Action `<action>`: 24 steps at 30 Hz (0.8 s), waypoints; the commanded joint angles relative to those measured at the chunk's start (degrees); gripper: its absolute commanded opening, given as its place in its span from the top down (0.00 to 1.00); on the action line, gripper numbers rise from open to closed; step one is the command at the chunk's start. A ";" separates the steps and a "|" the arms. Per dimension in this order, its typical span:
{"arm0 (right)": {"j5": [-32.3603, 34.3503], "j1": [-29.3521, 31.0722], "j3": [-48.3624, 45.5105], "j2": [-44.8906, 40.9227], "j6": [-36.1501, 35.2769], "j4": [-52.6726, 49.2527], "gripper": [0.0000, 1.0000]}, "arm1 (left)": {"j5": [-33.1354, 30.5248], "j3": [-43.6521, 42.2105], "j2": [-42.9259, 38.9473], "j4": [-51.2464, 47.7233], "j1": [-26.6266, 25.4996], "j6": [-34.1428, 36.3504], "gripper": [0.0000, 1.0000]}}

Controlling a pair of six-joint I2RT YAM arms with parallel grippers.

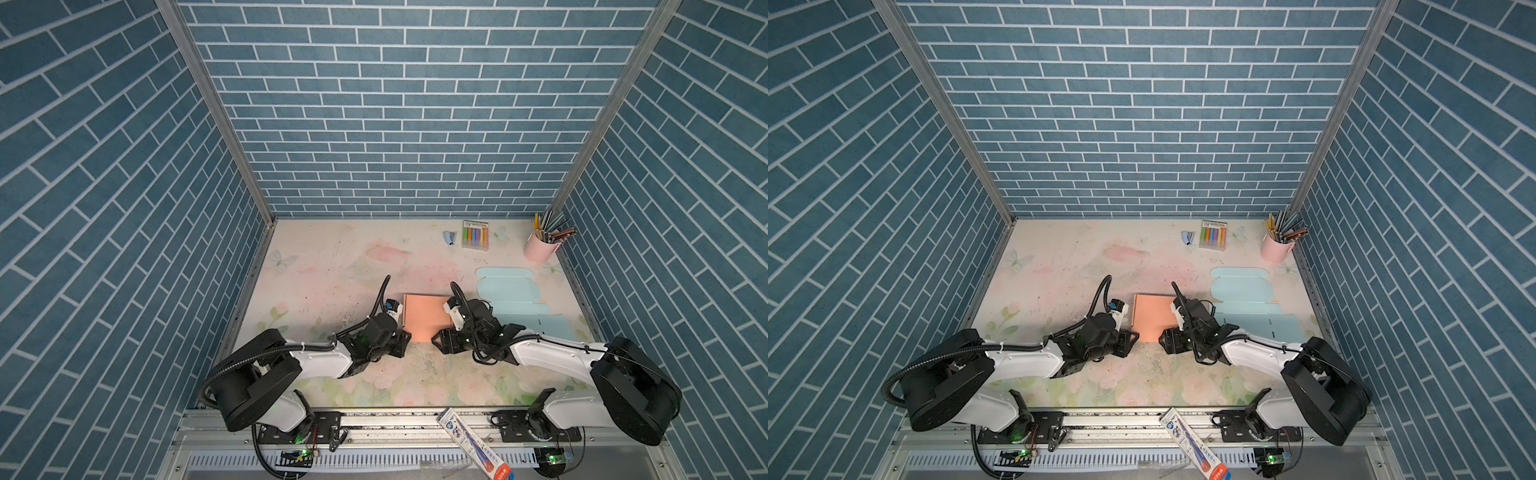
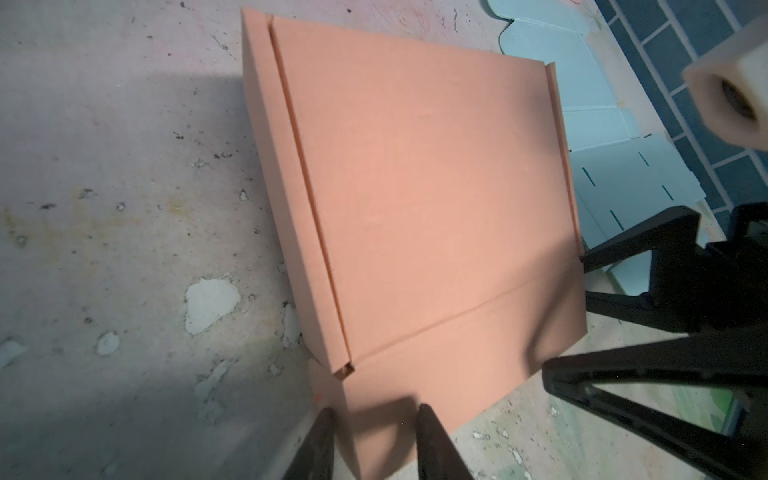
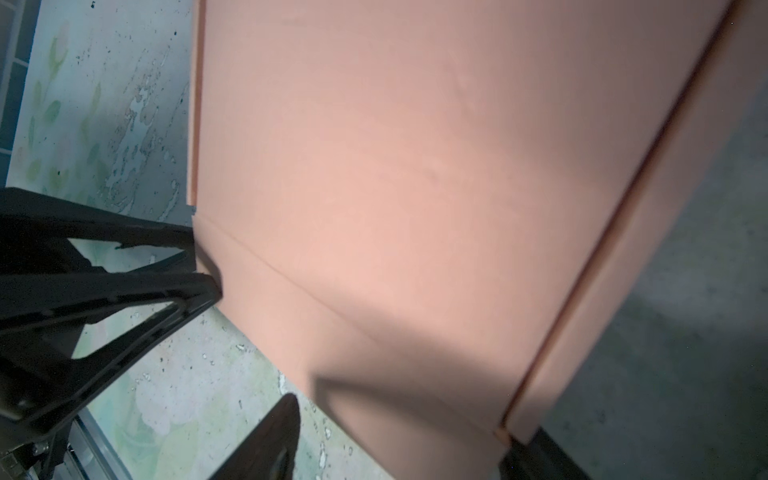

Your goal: Fold the paper box

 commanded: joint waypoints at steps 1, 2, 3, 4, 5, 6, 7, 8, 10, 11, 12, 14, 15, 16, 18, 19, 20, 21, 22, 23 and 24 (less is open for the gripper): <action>1.05 0.84 1.61 -1.34 -0.21 -1.20 0.28 | -0.11 0.82 -1.19 0.71 0.10 0.00 0.66; 1.14 1.00 1.70 -1.34 -0.22 -1.20 0.28 | -0.09 0.83 -1.26 0.67 0.04 0.00 0.66; 1.13 1.22 1.76 -1.36 -0.16 -1.19 0.28 | 0.03 0.89 -1.35 0.78 0.04 -0.08 0.66; 1.15 1.43 1.94 -1.34 -0.13 -1.22 0.28 | 0.48 0.94 -1.43 1.05 0.04 -0.17 0.66; 1.11 1.73 2.02 -1.42 -0.04 -1.17 0.28 | 0.68 0.89 -1.52 1.32 0.03 -0.31 0.67; 1.31 2.07 2.22 -1.49 0.05 -1.26 0.28 | 1.06 0.80 -1.61 1.72 0.10 -0.52 0.67; 1.44 2.47 2.32 -1.59 0.21 -1.26 0.28 | 1.32 0.76 -1.70 2.15 0.05 -0.67 0.67; 1.53 2.74 2.41 -1.69 0.35 -1.30 0.28 | 1.62 0.74 -1.70 2.50 0.03 -0.85 0.68; 1.63 3.15 2.43 -1.69 0.65 -1.22 0.28 | 2.15 0.52 -1.82 3.46 0.03 -1.37 0.69; 1.76 3.22 2.40 -1.61 0.79 -1.12 0.28 | 2.37 0.23 -1.79 3.89 0.10 -1.68 0.69; 1.77 3.42 2.32 -1.44 0.83 -1.02 0.28 | 2.42 0.06 -1.87 4.21 0.11 -1.99 0.69; 1.77 3.64 2.14 -1.16 0.93 -0.83 0.28 | 2.14 -0.18 -1.96 4.41 0.10 -2.27 0.70; 1.77 3.65 2.08 -1.08 1.01 -0.84 0.28 | 1.91 -0.34 -1.96 4.35 0.13 -2.37 0.70; 1.68 3.63 2.06 -1.05 1.10 -0.79 0.28 | 1.81 -0.39 -1.96 4.26 0.20 -2.38 0.71; 1.76 3.78 1.96 -1.34 1.10 -0.87 0.28 | 1.84 -0.62 -1.80 4.20 0.49 -2.37 0.71; 1.81 3.79 1.88 -1.58 1.12 -0.91 0.28 | 1.88 -0.71 -1.70 4.21 0.79 -2.24 0.71; 1.99 3.83 1.81 -1.80 1.14 -0.90 0.28 | 1.90 -0.67 -1.40 4.18 0.88 -2.03 0.71; 2.12 3.83 1.72 -1.85 1.10 -1.05 0.28 | 1.97 -0.62 -1.07 3.98 1.08 -1.91 0.71; 2.21 3.82 1.70 -1.87 1.14 -1.01 0.28 | 2.06 -0.60 -0.68 4.08 1.32 -1.77 0.71; 2.14 3.83 1.69 -1.87 1.12 -0.99 0.28 | 2.19 -0.62 -0.36 4.13 1.53 -1.67 0.71; 2.21 3.81 1.70 -1.78 1.13 -1.09 0.28 | 2.21 -0.70 -0.06 4.08 1.61 -1.50 0.71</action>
